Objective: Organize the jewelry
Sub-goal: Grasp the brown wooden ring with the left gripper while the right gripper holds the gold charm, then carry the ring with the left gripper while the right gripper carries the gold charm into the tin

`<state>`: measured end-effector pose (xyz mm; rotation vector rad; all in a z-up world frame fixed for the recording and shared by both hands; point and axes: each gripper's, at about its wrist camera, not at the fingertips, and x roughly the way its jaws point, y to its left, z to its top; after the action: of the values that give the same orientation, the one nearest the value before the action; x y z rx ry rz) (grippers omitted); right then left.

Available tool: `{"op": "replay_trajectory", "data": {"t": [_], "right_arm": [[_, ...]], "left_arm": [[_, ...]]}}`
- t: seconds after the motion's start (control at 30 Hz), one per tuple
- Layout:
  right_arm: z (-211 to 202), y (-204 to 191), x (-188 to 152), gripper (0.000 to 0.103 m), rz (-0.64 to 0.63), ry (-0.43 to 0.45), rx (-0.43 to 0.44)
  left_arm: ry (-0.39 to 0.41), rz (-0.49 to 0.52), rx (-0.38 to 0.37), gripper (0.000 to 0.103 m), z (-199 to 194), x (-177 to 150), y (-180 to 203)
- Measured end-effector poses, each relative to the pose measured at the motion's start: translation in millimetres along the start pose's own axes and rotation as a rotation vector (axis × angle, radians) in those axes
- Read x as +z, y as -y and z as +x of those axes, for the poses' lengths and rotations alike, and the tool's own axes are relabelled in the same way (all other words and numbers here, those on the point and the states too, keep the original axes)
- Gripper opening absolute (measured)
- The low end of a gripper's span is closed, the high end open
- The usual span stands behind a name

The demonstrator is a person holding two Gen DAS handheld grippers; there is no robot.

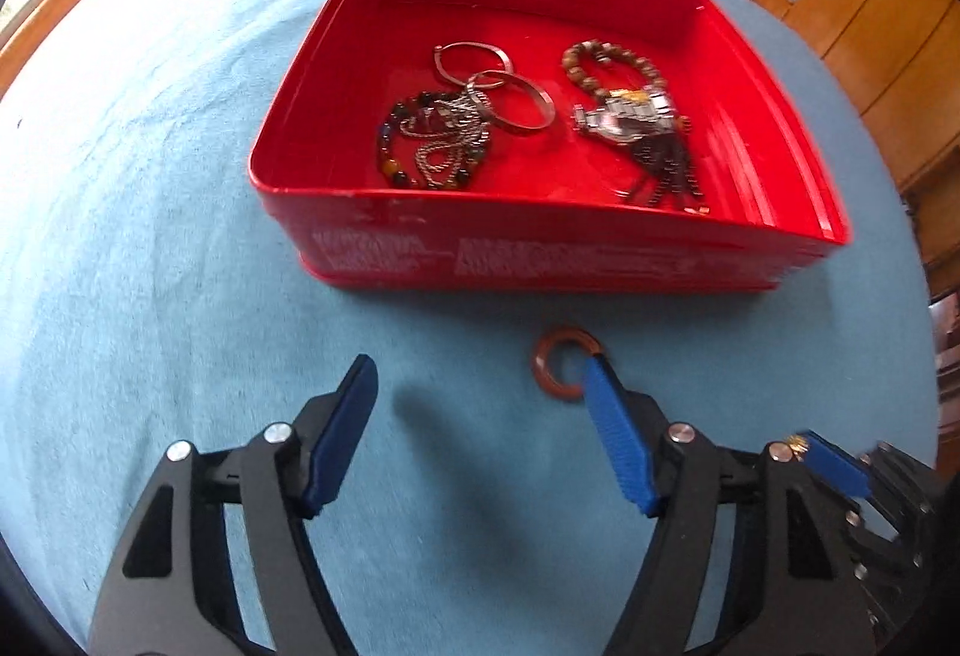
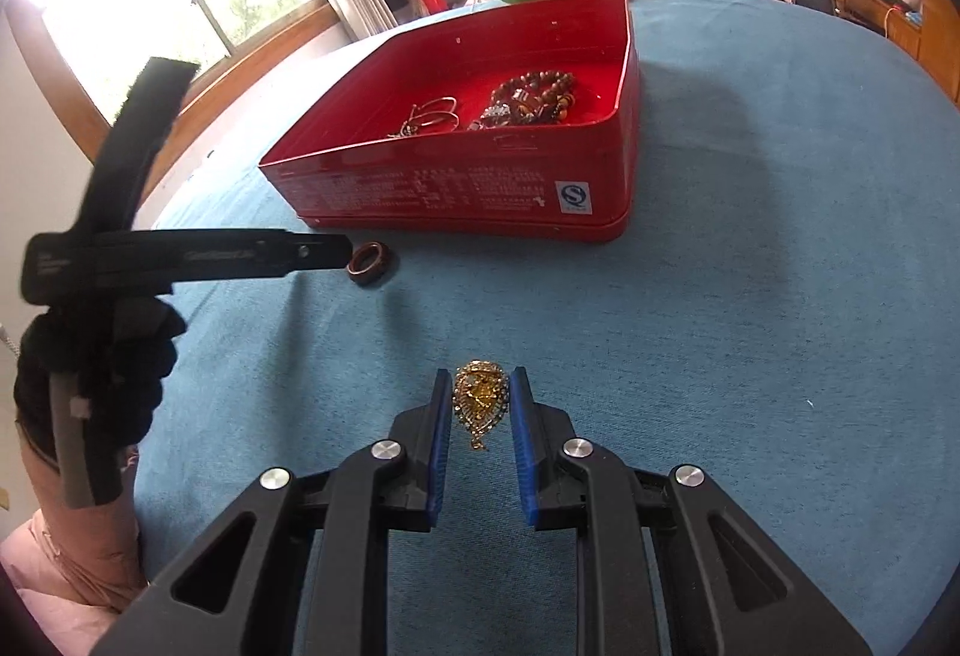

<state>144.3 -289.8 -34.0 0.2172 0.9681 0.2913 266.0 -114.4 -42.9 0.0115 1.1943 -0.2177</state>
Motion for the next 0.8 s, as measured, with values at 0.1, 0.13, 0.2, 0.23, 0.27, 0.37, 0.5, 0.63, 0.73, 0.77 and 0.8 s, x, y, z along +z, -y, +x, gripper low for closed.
{"op": "replay_trajectory", "data": {"t": [0.1, 0.13, 0.2, 0.23, 0.27, 0.37, 0.5, 0.63, 0.73, 0.77, 0.8], "right_arm": [[-3, 1, 0, 0.019, -0.002, 0.008, 0.002], [-3, 0, 1, 0.019, -0.005, 0.01, 0.003], [-3, -2, 1, 0.019, -0.009, 0.011, 0.002], [-2, -1, 2, 0.019, -0.009, 0.01, 0.003], [-2, -1, 2, 0.019, -0.007, 0.009, 0.004], [-1, 2, 2, 0.019, 0.003, 0.006, 0.001], [1, 4, 2, 0.019, 0.01, 0.002, -0.002], [3, 3, 2, 0.019, 0.007, -0.001, -0.002], [6, 2, 1, 0.019, 0.007, -0.008, -0.007], [8, 1, 1, 0.019, 0.007, -0.013, -0.008], [10, 1, 1, 0.019, 0.007, -0.018, -0.011]], "left_arm": [[-0.013, 0.011, 0.026, 0.068, 11, 3, 3], [-0.013, 0.018, 0.035, 0.068, 14, 4, 4], [-0.005, 0.037, 0.061, 0.069, 17, 6, 9], [-0.005, 0.041, 0.067, 0.069, 19, 7, 11], [-0.004, 0.049, 0.071, 0.067, 19, 8, 12], [-0.001, 0.07, 0.074, 0.046, 18, 8, 14], [-0.018, 0.056, 0.053, 0.009, 12, 4, 5], [-0.016, 0.06, 0.031, 0.009, 11, -1, -10], [-0.011, 0.083, 0.016, 0.011, 16, 1, -15], [-0.01, 0.083, 0.02, 0.011, 17, 2, -15], [-0.007, 0.089, 0.026, 0.011, 19, 3, -13]]}}
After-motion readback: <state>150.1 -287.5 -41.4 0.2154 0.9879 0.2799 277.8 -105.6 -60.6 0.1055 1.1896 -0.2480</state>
